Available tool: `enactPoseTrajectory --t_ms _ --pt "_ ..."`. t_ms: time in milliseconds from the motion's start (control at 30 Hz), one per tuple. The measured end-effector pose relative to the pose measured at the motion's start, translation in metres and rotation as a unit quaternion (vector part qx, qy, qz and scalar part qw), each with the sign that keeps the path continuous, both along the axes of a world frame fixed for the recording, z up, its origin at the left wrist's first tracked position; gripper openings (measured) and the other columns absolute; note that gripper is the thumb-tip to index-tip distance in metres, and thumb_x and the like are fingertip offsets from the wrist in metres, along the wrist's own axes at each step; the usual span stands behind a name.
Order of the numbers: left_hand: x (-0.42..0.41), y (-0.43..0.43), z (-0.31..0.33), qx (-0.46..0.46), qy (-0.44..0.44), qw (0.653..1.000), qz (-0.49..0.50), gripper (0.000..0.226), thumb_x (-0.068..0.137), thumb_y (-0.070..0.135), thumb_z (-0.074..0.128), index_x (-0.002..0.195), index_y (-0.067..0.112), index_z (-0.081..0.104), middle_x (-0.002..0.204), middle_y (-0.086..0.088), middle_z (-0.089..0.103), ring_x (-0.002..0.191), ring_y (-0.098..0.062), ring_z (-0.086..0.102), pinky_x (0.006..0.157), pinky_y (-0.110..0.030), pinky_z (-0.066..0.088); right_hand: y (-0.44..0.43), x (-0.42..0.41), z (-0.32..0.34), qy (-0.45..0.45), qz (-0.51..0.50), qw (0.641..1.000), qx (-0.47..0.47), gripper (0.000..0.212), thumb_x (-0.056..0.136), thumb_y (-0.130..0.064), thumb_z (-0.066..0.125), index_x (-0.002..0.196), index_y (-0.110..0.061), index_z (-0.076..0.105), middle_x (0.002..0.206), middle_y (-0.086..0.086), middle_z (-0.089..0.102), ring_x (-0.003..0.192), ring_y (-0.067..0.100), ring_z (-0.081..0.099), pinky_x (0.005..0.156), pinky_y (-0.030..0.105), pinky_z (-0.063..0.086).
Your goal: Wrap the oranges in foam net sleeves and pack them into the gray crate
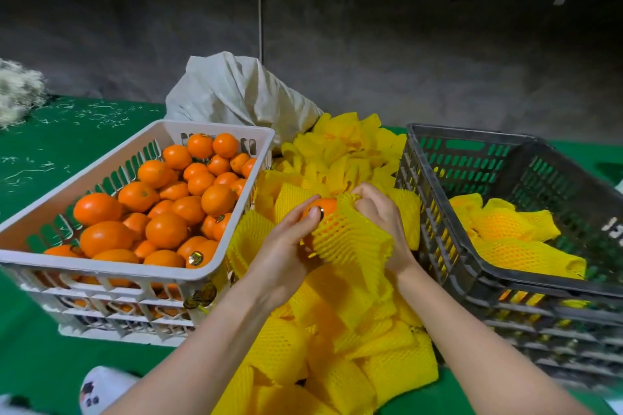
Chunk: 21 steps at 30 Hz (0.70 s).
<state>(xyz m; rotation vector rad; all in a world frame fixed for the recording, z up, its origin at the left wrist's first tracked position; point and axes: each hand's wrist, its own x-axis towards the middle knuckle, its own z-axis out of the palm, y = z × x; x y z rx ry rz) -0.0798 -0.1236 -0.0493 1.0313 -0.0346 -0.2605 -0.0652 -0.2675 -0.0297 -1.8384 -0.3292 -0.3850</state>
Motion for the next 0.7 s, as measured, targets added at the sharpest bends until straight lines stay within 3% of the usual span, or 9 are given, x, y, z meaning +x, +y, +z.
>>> enactPoseTrajectory --t_ms 67,167,233,300,433,467,533,600,700 --pt "-0.004 -0.006 0.004 0.008 -0.026 1.0 0.009 0.063 0.078 0.04 0.057 0.133 0.01 0.049 0.124 -0.014 0.063 0.115 -0.029 0.06 0.101 -0.047 0.045 0.003 -0.003 -0.006 -0.016 -0.038 0.999 0.003 0.019 0.08 -0.018 0.036 0.064 -0.008 0.037 0.057 -0.007 0.037 0.055 0.003 0.031 0.052 0.033 0.025" --pt "-0.009 -0.013 0.007 0.063 -0.048 0.995 -0.063 0.066 0.096 0.035 0.04 0.142 -0.01 0.027 0.135 -0.029 0.048 0.127 -0.031 0.049 0.101 -0.03 0.044 0.008 -0.005 -0.009 -0.022 -0.101 0.994 0.022 0.016 0.079 -0.02 0.035 0.063 -0.017 0.036 0.057 -0.01 0.036 0.052 0.0 0.034 0.054 0.036 0.026" --pt "-0.01 -0.017 0.006 0.07 -0.034 0.995 -0.067 0.04 0.101 0.02 0.041 0.138 0.004 0.042 0.143 -0.032 0.037 0.129 -0.026 0.048 0.092 -0.021 0.049 0.008 -0.005 -0.007 -0.015 -0.113 0.992 0.051 0.017 0.08 -0.024 0.033 0.067 -0.016 0.039 0.061 -0.003 0.04 0.057 0.003 0.036 0.056 0.034 0.026" --pt "-0.009 -0.017 0.001 0.102 -0.097 0.99 -0.003 0.036 0.094 0.014 0.054 0.127 0.027 0.05 0.134 -0.018 0.054 0.114 -0.023 0.06 0.079 -0.023 0.055 0.007 -0.004 -0.006 -0.013 -0.117 0.991 0.065 0.02 0.085 -0.028 0.035 0.068 -0.019 0.04 0.062 -0.004 0.044 0.059 0.007 0.039 0.056 0.03 0.028" --pt "-0.001 -0.027 -0.003 -0.068 -0.028 0.996 0.041 0.066 0.076 0.03 0.063 0.136 0.008 0.044 0.11 -0.012 0.065 0.098 -0.022 0.062 0.076 -0.031 0.052 0.013 -0.01 -0.01 -0.041 -0.142 0.987 0.054 0.038 0.089 -0.051 0.042 0.073 -0.016 0.042 0.063 0.0 0.052 0.063 0.019 0.052 0.058 0.038 0.04" --pt "0.0 -0.031 -0.001 -0.094 -0.019 0.995 0.041 0.061 0.077 0.037 0.06 0.129 0.007 0.049 0.105 -0.012 0.067 0.095 -0.022 0.063 0.076 -0.033 0.054 0.015 -0.011 -0.012 -0.06 -0.15 0.986 0.035 0.042 0.087 -0.055 0.04 0.074 -0.016 0.041 0.063 -0.001 0.05 0.063 0.02 0.05 0.058 0.039 0.038" --pt "-0.001 -0.035 0.003 -0.138 -0.006 0.99 0.018 0.044 0.087 0.048 0.046 0.091 0.007 0.061 0.078 -0.007 0.071 0.071 -0.016 0.069 0.06 -0.026 0.056 0.018 -0.012 -0.016 -0.103 -0.158 0.982 -0.02 0.038 0.088 -0.052 0.039 0.077 -0.015 0.043 0.062 -0.006 0.043 0.062 0.017 0.044 0.058 0.038 0.032" --pt "0.002 -0.038 -0.001 -0.159 0.015 0.987 0.003 0.064 0.095 0.054 0.027 0.059 0.01 0.058 0.058 -0.002 0.063 0.055 -0.012 0.064 0.052 -0.021 0.052 0.018 -0.012 -0.02 -0.129 -0.151 0.979 -0.054 0.033 0.092 -0.039 0.044 0.08 -0.008 0.049 0.065 -0.004 0.043 0.062 0.02 0.043 0.058 0.038 0.031" --pt "0.006 -0.038 -0.002 -0.152 0.042 0.987 0.032 0.058 0.093 0.06 0.031 0.073 0.015 0.062 0.071 -0.007 0.063 0.066 -0.018 0.064 0.067 -0.03 0.053 0.013 -0.01 -0.017 -0.129 -0.137 0.982 -0.015 0.026 0.094 -0.028 0.048 0.079 -0.007 0.051 0.062 -0.006 0.04 0.058 0.01 0.04 0.057 0.036 0.031"
